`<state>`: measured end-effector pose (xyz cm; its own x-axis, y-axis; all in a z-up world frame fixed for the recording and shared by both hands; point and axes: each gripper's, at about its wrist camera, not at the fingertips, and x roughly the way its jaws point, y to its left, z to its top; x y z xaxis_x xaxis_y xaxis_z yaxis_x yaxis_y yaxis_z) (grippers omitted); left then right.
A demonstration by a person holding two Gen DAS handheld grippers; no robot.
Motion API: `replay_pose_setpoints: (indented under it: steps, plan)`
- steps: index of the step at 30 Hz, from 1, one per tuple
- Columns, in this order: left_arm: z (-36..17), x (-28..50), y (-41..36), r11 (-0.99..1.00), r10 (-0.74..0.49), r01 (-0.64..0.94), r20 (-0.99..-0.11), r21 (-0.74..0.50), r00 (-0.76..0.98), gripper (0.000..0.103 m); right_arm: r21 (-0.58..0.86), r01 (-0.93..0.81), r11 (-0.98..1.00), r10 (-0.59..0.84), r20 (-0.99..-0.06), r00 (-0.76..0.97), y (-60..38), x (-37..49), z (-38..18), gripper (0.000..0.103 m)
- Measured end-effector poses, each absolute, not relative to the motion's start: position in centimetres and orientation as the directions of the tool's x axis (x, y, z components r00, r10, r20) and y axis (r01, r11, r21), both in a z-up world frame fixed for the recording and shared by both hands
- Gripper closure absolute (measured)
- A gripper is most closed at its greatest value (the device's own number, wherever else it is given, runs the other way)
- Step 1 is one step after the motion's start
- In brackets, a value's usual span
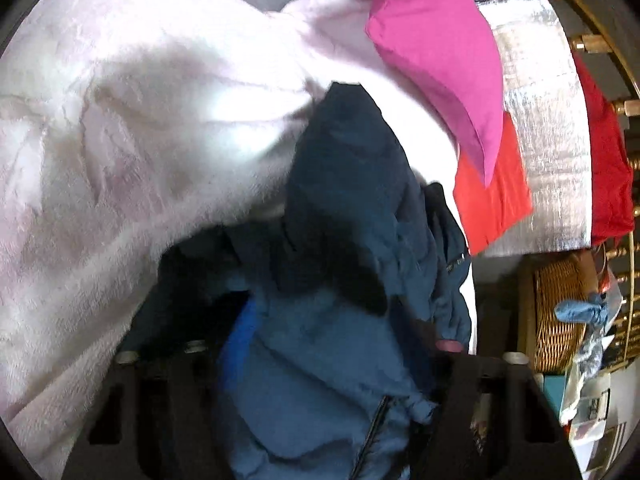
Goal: Fold large clothes
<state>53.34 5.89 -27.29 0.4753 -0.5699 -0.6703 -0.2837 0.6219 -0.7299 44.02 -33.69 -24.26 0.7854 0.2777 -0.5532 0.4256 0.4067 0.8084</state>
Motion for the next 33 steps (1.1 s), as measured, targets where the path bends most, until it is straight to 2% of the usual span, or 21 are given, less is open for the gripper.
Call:
replay_pose_setpoints:
  steps: [1, 2, 4, 6, 9, 11, 14, 16, 17, 18, 23, 25, 27, 33]
  plan:
    - [-27.4, 53.3, 5.7, 0.624, -0.57, -0.28, -0.67, -0.73, 0.477, 0.071, 0.816, 0.417, 0.401, 0.276, -0.541, 0.794, -33.8, 43.8, -24.3, 0.076]
    - [-27.6, 53.5, 5.8, 0.623, -0.57, -0.281, -0.669, -0.73, 0.477, 0.073, 0.813, 0.41, 0.413, 0.265, -0.538, 0.8, -33.8, 43.6, -23.9, 0.078]
    - [-27.8, 53.3, 5.9, 0.63, -0.565, -0.282, -0.677, -0.723, 0.473, 0.086, 0.8, 0.39, 0.455, 0.239, -0.532, 0.812, -33.7, 43.3, -22.8, 0.081]
    - [-26.9, 53.3, 6.0, 0.631, -0.556, -0.275, -0.67, -0.726, 0.493, 0.091, 0.789, 0.352, 0.504, 0.213, -0.509, 0.834, -33.4, 42.9, -21.1, 0.082]
    - [-25.1, 53.1, 5.8, 0.706, -0.489, -0.24, -0.704, -0.666, 0.516, 0.092, 0.77, 0.344, 0.537, 0.203, -0.513, 0.834, -33.3, 42.8, -20.7, 0.082]
    - [-26.0, 53.4, 5.4, 0.745, -0.46, -0.257, -0.753, -0.615, 0.47, 0.091, 0.736, 0.412, 0.537, 0.217, -0.593, 0.776, -33.5, 43.5, -22.4, 0.082]
    - [-26.5, 53.7, 5.4, 0.762, -0.462, -0.267, -0.784, -0.59, 0.415, 0.087, 0.757, 0.423, 0.497, 0.264, -0.597, 0.758, -33.7, 43.2, -23.2, 0.078]
    - [-25.6, 53.5, 5.7, 0.783, -0.442, -0.264, -0.803, -0.563, 0.401, 0.078, 0.759, 0.422, 0.496, 0.282, -0.601, 0.748, -33.8, 42.7, -22.7, 0.067]
    - [-25.1, 53.2, 5.8, 0.8, -0.43, -0.256, -0.816, -0.543, 0.387, 0.075, 0.758, 0.409, 0.508, 0.288, -0.598, 0.748, -34.0, 42.3, -22.1, 0.053]
    - [-24.8, 52.8, 5.8, 0.813, -0.428, -0.243, -0.827, -0.529, 0.365, 0.07, 0.741, 0.403, 0.538, 0.273, -0.605, 0.748, -34.1, 41.6, -21.2, 0.043]
    - [-21.9, 51.2, 7.2, 0.875, -0.35, -0.205, -0.867, -0.438, 0.354, 0.058, 0.711, 0.359, 0.605, 0.242, -0.594, 0.767, -36.0, 37.9, -18.0, 0.041]
    - [-20.7, 50.8, 7.7, 0.888, -0.32, -0.196, -0.863, -0.417, 0.391, 0.048, 0.706, 0.363, 0.608, 0.208, -0.583, 0.785, -36.7, 36.8, -17.0, 0.038]
    - [-19.8, 50.8, 8.7, 0.876, -0.327, -0.195, -0.841, -0.44, 0.431, 0.045, 0.682, 0.387, 0.621, 0.143, -0.584, 0.799, -37.9, 36.1, -15.9, 0.033]
    - [-19.1, 51.1, 9.5, 0.88, -0.253, -0.205, -0.787, -0.429, 0.562, 0.038, 0.597, 0.508, 0.621, 0.007, -0.652, 0.758, -41.0, 38.0, -16.5, 0.032]
